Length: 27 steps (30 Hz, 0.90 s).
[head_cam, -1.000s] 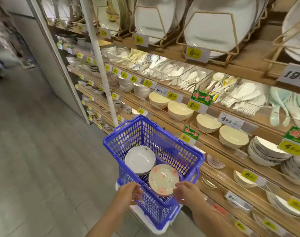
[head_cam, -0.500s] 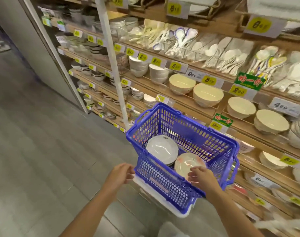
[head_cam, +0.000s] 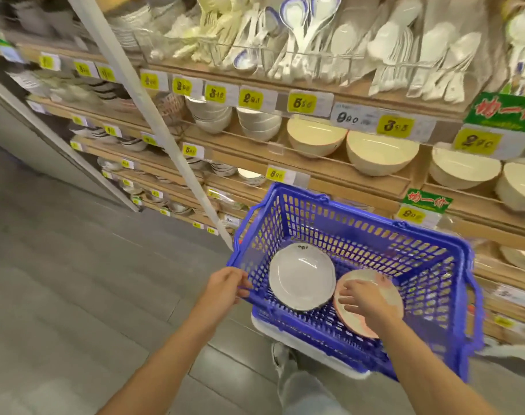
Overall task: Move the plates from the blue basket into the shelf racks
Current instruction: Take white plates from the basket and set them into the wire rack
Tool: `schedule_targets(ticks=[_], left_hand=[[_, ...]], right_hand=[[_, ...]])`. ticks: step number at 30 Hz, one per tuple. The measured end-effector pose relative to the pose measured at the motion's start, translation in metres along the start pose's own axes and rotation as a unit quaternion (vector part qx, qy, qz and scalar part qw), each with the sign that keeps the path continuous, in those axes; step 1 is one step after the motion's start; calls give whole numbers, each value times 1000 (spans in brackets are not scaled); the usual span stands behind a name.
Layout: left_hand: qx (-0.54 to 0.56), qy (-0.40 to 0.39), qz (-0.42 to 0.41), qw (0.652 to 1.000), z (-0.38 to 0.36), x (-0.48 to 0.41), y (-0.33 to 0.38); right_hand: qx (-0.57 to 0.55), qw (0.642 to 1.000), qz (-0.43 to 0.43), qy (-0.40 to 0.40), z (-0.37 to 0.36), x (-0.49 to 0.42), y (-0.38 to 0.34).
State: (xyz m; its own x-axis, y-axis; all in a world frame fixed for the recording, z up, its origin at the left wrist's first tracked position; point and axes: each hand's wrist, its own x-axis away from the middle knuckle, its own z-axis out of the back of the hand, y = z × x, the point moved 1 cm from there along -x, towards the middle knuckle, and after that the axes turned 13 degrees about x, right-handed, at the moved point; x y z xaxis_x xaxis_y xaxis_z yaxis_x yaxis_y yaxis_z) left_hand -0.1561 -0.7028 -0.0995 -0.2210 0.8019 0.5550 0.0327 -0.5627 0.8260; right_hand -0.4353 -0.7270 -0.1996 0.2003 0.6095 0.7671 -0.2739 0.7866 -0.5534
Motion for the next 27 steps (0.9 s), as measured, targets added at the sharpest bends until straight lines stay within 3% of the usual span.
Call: schedule_targets(ticks=[5, 9, 12, 17, 27], left_hand=[[-60, -69, 32, 995, -41, -76, 19], [-108, -78, 96, 986, -71, -130, 2], [-211, -70, 136, 965, -82, -164, -27], [-273, -124, 204, 932, -95, -198, -71], [-273, -100, 256, 922, -111, -221, -106]], right_hand=[[8, 997, -72, 11, -20, -41, -7], [70, 993, -93, 10, -30, -62, -6], [133, 987, -84, 17, -41, -80, -8], [189, 976, -101, 51, -59, -108, -5], [293, 940, -142, 103, -72, -138, 2]])
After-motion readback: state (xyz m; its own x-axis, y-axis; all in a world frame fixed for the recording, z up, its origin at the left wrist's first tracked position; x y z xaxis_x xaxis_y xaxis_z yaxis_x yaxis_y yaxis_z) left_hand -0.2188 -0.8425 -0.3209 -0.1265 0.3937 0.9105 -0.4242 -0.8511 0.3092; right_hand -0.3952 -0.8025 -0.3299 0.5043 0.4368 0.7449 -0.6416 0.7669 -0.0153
